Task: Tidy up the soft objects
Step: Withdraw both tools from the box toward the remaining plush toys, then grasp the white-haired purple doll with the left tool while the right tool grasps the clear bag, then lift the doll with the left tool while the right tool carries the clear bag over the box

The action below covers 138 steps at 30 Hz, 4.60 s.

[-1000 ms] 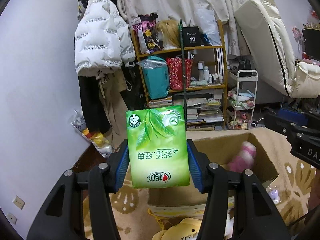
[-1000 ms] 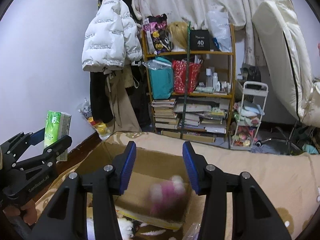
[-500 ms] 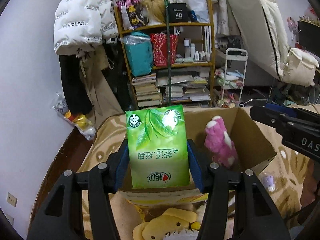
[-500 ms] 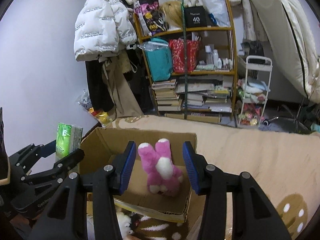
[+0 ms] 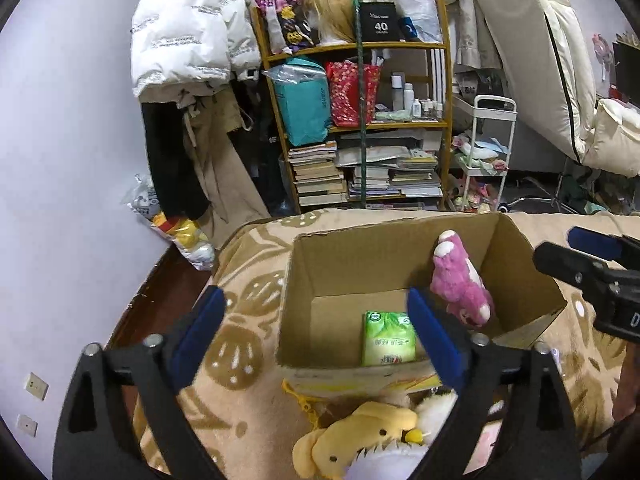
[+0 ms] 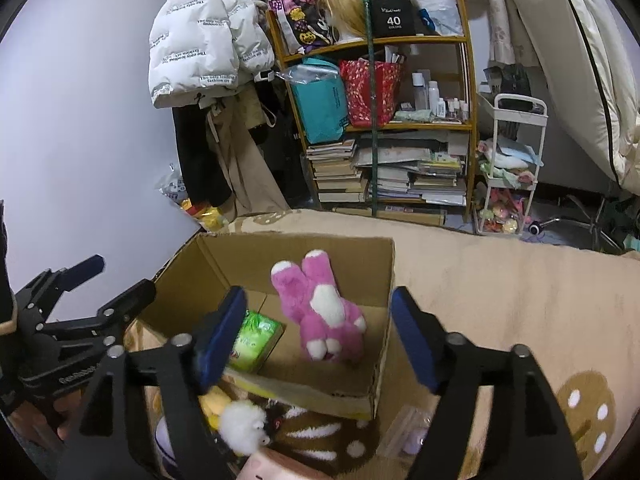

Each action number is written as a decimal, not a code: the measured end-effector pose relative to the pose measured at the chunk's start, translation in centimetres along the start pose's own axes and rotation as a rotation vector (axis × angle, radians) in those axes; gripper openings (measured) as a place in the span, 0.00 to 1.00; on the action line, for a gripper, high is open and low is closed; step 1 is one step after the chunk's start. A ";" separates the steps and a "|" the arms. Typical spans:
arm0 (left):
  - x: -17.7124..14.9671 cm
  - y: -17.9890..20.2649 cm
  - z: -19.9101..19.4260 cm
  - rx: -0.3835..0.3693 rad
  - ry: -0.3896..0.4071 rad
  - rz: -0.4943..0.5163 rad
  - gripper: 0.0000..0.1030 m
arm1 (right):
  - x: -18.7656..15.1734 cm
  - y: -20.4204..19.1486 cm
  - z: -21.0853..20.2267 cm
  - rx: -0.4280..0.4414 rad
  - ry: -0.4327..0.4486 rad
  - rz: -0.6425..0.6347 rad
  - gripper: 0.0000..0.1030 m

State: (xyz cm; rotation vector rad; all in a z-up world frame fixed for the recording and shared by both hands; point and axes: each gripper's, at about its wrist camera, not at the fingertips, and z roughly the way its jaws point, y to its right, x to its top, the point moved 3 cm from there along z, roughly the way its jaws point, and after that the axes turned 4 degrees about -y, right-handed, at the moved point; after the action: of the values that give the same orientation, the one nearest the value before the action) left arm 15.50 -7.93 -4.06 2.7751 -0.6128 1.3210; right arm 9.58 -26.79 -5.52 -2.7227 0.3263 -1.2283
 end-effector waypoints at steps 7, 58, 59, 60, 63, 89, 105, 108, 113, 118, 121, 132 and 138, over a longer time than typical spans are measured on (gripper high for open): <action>-0.7 -1.1 -2.8 0.015 0.008 -0.055 0.99 | -0.7 -0.2 -2.5 -0.002 0.027 0.004 1.00; -8.5 1.7 -1.8 -0.049 -0.261 -0.057 0.99 | -7.4 7.4 2.4 -0.207 -0.367 0.283 1.00; -8.5 1.8 -1.7 -0.048 -0.265 -0.053 0.99 | -7.5 7.7 2.8 -0.209 -0.380 0.291 1.00; -8.6 1.9 -1.4 -0.048 -0.270 -0.047 0.99 | -7.7 8.0 3.1 -0.207 -0.396 0.305 1.00; -9.0 2.3 -0.7 -0.056 -0.295 -0.037 0.99 | -8.4 8.6 4.2 -0.213 -0.437 0.328 1.00; -13.4 5.9 4.8 -0.059 -0.527 0.093 0.81 | -9.9 8.2 11.7 -0.323 -0.606 0.282 1.00; -13.6 5.1 3.5 -0.090 -0.539 0.051 0.69 | -9.4 5.3 11.0 -0.302 -0.585 0.231 0.86; -13.5 4.3 3.1 -0.110 -0.530 0.029 0.65 | -9.7 5.4 10.3 -0.295 -0.578 0.228 0.82; -13.2 3.6 2.5 -0.113 -0.519 -0.002 0.62 | -9.5 4.9 9.6 -0.286 -0.579 0.222 0.82; -13.1 2.8 2.3 -0.095 -0.510 -0.020 0.62 | -9.4 5.3 9.0 -0.269 -0.584 0.225 0.82; -12.9 2.3 2.3 -0.098 -0.508 -0.038 0.62 | -9.8 5.3 8.0 -0.253 -0.586 0.234 0.82; -12.6 1.3 1.3 -0.065 -0.482 -0.079 0.61 | -10.2 4.6 4.0 -0.205 -0.555 0.213 0.82; -11.7 0.4 0.1 -0.036 -0.433 -0.094 0.61 | -8.8 2.8 0.6 -0.186 -0.491 0.157 0.82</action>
State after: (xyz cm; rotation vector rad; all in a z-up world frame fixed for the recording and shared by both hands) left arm 8.80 -4.30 -12.90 3.0316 -0.4960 0.6833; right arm 3.95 -27.28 -12.83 -2.9622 0.5984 -0.4837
